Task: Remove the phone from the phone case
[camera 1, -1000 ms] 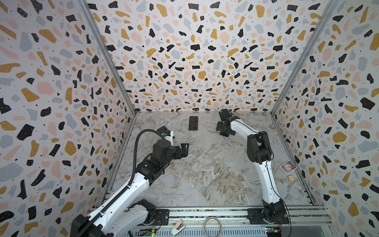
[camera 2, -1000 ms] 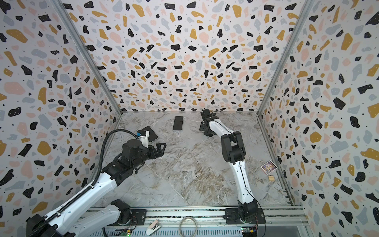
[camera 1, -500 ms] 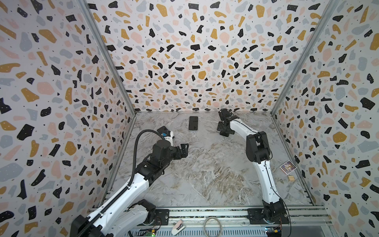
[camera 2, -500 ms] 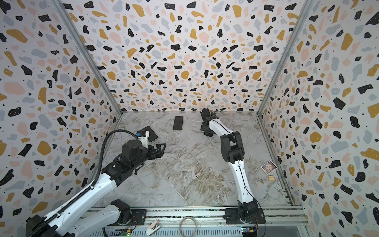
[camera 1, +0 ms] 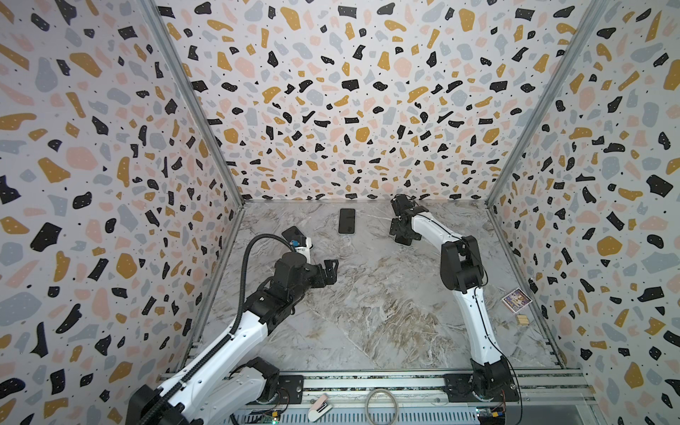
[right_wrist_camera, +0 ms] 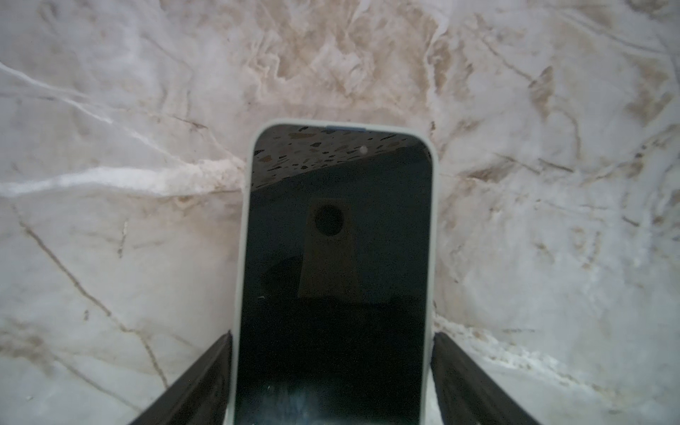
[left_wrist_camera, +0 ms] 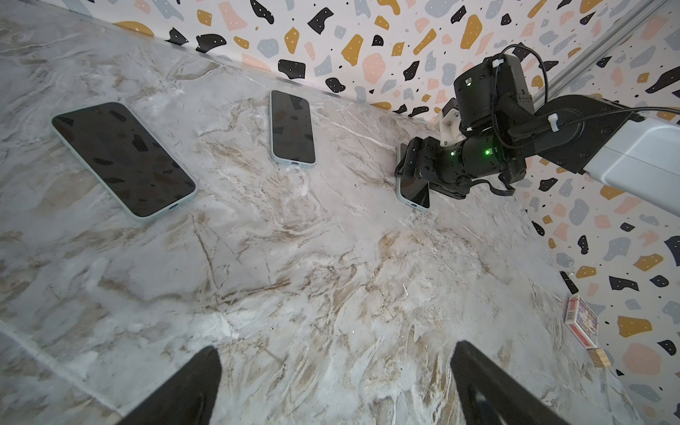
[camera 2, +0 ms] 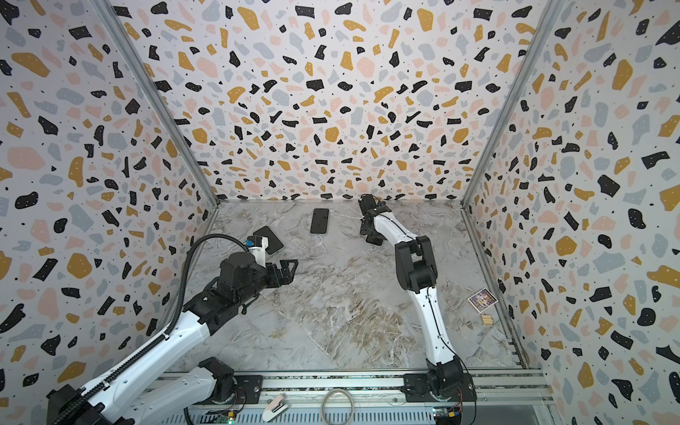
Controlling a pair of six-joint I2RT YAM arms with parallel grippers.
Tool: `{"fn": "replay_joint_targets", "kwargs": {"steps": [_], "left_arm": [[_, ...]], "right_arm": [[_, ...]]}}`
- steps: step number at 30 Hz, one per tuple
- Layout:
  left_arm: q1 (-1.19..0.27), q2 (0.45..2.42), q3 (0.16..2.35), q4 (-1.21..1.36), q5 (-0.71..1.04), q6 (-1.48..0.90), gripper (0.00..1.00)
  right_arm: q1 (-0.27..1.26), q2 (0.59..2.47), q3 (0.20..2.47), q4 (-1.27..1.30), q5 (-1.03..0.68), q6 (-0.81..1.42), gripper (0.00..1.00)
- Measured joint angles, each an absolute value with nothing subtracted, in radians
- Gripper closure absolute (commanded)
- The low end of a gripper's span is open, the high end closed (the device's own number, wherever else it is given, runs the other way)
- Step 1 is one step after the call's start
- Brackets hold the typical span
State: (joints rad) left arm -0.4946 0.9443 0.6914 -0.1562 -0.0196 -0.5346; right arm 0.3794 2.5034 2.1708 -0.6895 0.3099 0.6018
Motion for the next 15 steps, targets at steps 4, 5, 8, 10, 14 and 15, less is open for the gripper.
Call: {"fn": "replay_joint_targets", "kwargs": {"steps": [4, 5, 8, 10, 14, 15], "left_arm": [[-0.495, 0.938, 0.686, -0.156, -0.019, -0.535, 0.0], [-0.495, 0.936, 0.684, -0.156, -0.018, -0.535, 0.0], [-0.495, 0.932, 0.679, -0.156, -0.017, -0.535, 0.01], [-0.495, 0.931, 0.679, -0.154, -0.016, -0.535, 0.0], [-0.495, 0.932, 0.678, -0.141, -0.007, -0.54, 0.0], [-0.495, 0.933, 0.677, -0.137, -0.003, -0.543, 0.0]], "right_arm": [[0.379, 2.506, 2.175, -0.693, 0.31, 0.598, 0.19], [0.379, 2.506, 2.175, -0.693, 0.31, 0.597, 0.2], [0.379, 2.505, 2.167, -0.684, 0.311, 0.592, 0.27], [0.379, 2.491, 2.139, -0.661, 0.314, 0.587, 0.31], [0.379, 2.426, 2.007, -0.574, 0.321, 0.574, 0.38], [0.378, 2.41, 1.98, -0.559, 0.321, 0.572, 0.39]]}}
